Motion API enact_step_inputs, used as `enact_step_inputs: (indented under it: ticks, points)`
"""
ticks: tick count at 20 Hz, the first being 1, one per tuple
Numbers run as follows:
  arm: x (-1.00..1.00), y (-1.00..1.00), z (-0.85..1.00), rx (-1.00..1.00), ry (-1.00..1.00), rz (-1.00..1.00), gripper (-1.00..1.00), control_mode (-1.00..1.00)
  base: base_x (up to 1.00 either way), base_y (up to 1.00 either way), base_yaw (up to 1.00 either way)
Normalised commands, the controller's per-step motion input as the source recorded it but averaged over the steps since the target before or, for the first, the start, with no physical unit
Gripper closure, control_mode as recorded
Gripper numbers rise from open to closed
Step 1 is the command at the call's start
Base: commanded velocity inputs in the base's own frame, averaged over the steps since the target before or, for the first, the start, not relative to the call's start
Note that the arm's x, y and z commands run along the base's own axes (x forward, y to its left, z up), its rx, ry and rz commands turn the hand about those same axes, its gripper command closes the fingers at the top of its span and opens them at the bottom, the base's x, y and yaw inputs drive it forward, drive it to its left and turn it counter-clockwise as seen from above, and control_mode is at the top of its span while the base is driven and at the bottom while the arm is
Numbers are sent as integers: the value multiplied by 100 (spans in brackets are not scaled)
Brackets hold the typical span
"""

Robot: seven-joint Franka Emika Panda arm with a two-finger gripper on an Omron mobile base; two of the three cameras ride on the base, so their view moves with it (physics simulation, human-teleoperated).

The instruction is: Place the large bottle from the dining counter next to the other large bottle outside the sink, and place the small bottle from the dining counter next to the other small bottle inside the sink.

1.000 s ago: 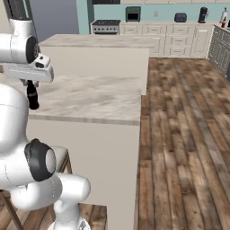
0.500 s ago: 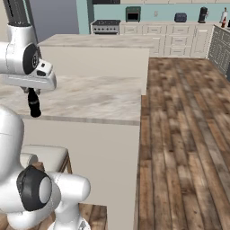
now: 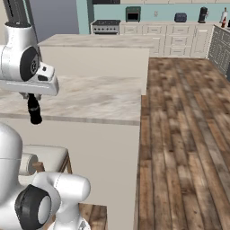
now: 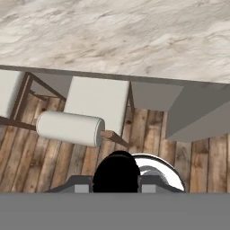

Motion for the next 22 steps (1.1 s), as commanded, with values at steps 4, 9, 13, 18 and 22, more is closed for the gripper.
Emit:
enact_step_inputs:
  ticks: [4,9,13,18,22]
  points:
    - [-47,-11,11,-6,3,1,100,-100,0,0,0]
    - [-21,0,-2,-1,0,0,100,-100,0,0,0]
    - [0,0,-22,0,0,0,100,-100,0,0,0]
    - [1,2,-7,-1,0,0,100,-100,0,0,0]
    - [0,0,0,0,0,0,100,-100,0,0,0]
